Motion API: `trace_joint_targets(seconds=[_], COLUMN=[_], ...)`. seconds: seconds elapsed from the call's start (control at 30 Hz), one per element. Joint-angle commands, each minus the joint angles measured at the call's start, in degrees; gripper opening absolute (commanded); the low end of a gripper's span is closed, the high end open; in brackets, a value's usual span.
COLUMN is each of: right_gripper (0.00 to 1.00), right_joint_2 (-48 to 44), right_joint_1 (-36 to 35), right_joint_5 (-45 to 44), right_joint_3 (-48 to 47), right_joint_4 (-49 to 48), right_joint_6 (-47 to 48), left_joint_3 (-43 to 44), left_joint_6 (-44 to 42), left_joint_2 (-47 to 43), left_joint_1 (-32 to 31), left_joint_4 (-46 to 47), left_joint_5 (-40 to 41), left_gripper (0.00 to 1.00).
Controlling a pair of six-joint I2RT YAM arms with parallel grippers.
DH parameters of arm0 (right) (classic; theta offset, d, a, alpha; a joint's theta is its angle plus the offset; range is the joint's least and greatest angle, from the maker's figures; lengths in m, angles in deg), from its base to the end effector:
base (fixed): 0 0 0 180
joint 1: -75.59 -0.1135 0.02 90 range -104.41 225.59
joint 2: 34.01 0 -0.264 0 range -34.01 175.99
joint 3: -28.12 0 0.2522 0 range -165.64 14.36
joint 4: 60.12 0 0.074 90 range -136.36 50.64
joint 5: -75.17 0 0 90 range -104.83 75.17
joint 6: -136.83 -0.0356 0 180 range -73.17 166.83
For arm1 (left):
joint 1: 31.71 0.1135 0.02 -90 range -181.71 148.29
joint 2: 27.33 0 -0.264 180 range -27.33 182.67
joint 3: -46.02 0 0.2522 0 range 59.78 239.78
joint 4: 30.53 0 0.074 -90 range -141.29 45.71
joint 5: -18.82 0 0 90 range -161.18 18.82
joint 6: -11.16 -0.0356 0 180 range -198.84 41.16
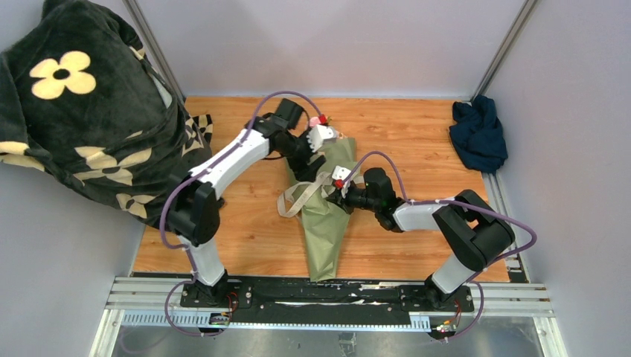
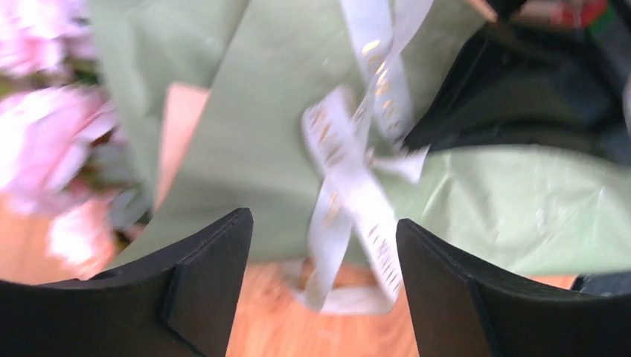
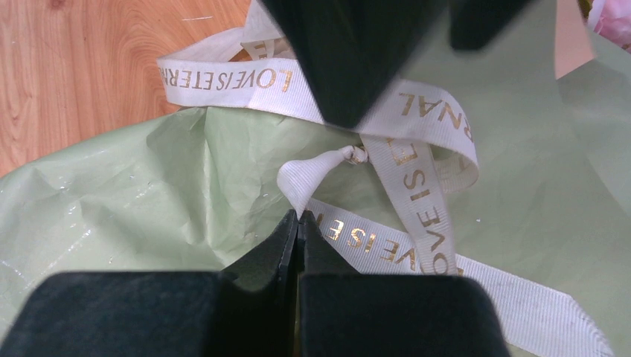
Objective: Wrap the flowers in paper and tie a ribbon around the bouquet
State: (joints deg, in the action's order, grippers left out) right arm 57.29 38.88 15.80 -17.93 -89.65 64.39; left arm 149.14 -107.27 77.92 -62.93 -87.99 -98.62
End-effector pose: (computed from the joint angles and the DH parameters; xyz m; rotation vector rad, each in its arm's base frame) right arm 0.2331 0.1964 0.1700 -1.1713 1.4541 0.7240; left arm 0.3292 -0.2187 0.2678 1.4170 2.1310 -0.6401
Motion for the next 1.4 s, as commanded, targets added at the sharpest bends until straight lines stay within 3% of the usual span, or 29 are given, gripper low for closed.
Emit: trace_joint_targets(seconds=[0.0, 0.2, 0.47, 0.57, 0.67, 0.73, 0.77, 0.83, 0.93, 1.03, 1.13, 1.37], right_gripper=[0.00, 0.00, 0.00, 0.00, 0.00, 0.00, 0.00, 0.00, 0.00, 0.00, 0.00, 0.00], right_joint_2=[-0.87, -1.28, -2.03, -2.51, -2.83, -3.82, -4.61, -7.30, -11.36, -17.18, -22.76, -32.80], right_joint_1=[0.66, 0.67, 0.67, 0.65, 0.67, 0.86, 1.36, 3.11, 9.70, 17.81, 26.99, 56.46], right_joint_5=[1.84, 2.58, 3.35, 3.62, 3.68, 3.71, 4.09, 4.76, 7.25, 10.98, 14.05, 18.81], right_joint_3=[1.14, 0.73, 0.20, -0.21, -1.76, -2.75, -2.99, -2.35, 0.58, 6.71, 12.00, 17.01], right_joint_4=[1.99, 2.36, 3.47, 4.68, 8.13, 11.56, 13.22, 15.37, 17.59, 18.80, 22.33, 31.93], right_joint_6=[-1.83, -2.68, -3.80, -3.39, -3.63, -4.92, -5.93, -9.91, -19.32, -28.83, -32.60, -40.09], left_joint_3=[-2.26, -17.63, -24.53, -25.49, -25.32, -24.79, -24.59, -24.30, -24.64, -26.56, -31.23, -43.96], left_joint_6=[-14.34, -27.47, -17.32, -15.41, -13.63, -13.15, -11.84, -7.97, -3.80, -3.54, -5.84, -11.18], left_joint_2=[-8.50, -13.51, -11.58, -9.90, -7.96, -7.55, -7.37, -7.43, -7.86, -10.37, -14.66, -23.01], left_joint_1=[6.09, 6.26, 6.26, 6.26, 6.31, 6.66, 7.19, 9.12, 12.70, 16.66, 18.36, 22.83], left_joint_4=[-6.72, -5.91, 12.48, 15.67, 15.07, 13.69, 14.09, 15.91, 18.33, 17.30, 16.36, 17.90], left_joint_5=[-2.26, -0.61, 6.45, 6.95, 3.87, 0.81, 0.99, 3.26, 10.74, 11.54, 13.73, 27.72], left_gripper=[0.79, 0.75, 0.74, 0.69, 0.42, 0.06, 0.00, 0.00, 0.00, 0.00, 0.00, 0.00])
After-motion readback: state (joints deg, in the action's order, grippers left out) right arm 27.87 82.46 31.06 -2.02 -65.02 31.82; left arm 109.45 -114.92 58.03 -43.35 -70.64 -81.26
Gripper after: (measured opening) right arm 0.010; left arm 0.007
